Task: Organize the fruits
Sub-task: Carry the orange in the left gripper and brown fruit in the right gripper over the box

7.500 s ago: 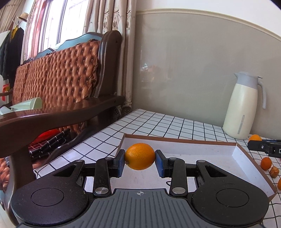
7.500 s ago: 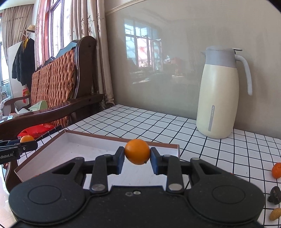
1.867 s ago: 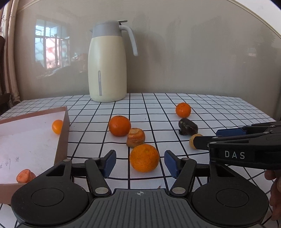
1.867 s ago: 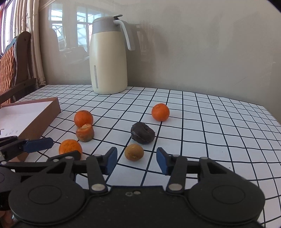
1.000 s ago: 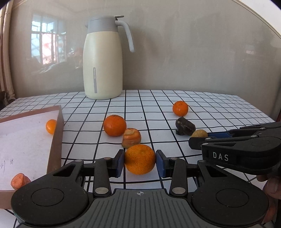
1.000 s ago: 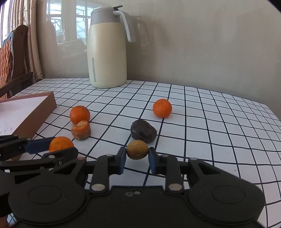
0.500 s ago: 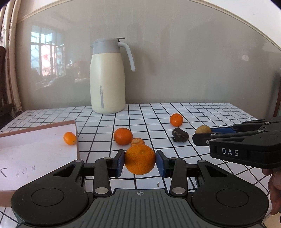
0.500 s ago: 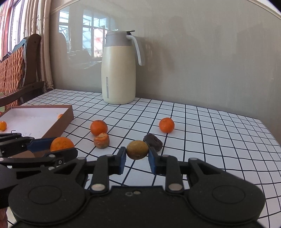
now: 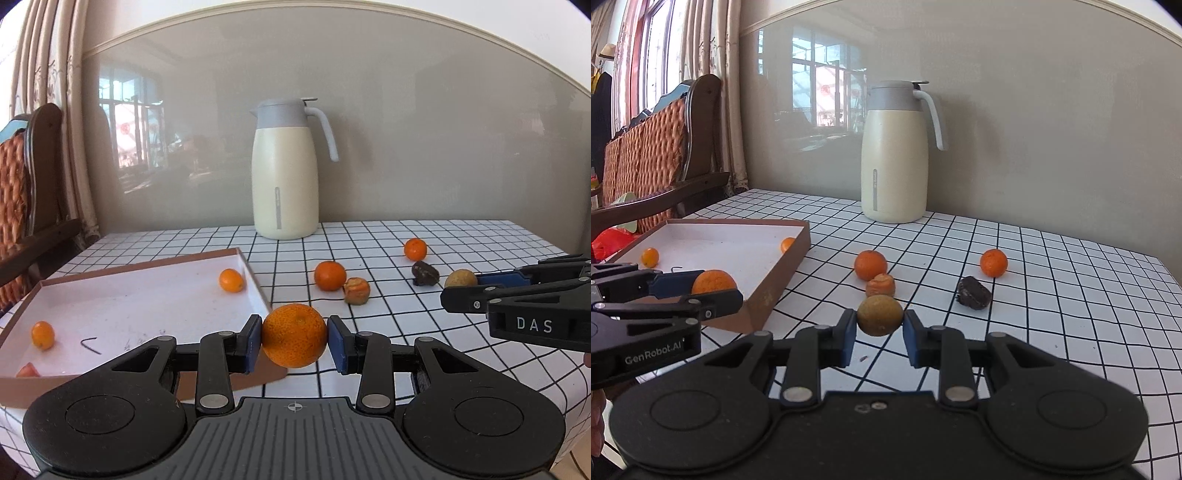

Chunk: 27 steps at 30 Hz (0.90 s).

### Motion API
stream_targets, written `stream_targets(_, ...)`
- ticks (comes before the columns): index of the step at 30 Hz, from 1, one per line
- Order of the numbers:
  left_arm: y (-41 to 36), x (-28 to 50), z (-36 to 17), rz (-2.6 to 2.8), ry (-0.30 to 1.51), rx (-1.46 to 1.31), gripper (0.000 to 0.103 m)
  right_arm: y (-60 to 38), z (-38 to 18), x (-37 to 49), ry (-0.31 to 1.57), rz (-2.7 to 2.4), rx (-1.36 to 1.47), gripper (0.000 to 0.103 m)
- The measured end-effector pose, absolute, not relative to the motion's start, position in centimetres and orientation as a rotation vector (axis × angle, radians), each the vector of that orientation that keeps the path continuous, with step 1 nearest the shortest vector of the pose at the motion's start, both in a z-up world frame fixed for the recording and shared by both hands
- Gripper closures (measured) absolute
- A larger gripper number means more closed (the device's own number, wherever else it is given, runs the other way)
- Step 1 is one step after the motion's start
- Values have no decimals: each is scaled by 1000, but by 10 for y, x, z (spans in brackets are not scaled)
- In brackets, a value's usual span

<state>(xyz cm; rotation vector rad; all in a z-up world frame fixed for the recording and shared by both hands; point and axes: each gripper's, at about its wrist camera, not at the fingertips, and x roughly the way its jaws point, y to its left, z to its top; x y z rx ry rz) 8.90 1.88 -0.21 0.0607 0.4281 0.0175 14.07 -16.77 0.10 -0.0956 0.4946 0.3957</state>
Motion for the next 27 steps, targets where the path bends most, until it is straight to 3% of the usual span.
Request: stream_targets(27, 124, 42, 10, 233, 371, -15, 64, -57, 16, 102, 428, 651, -159, 84)
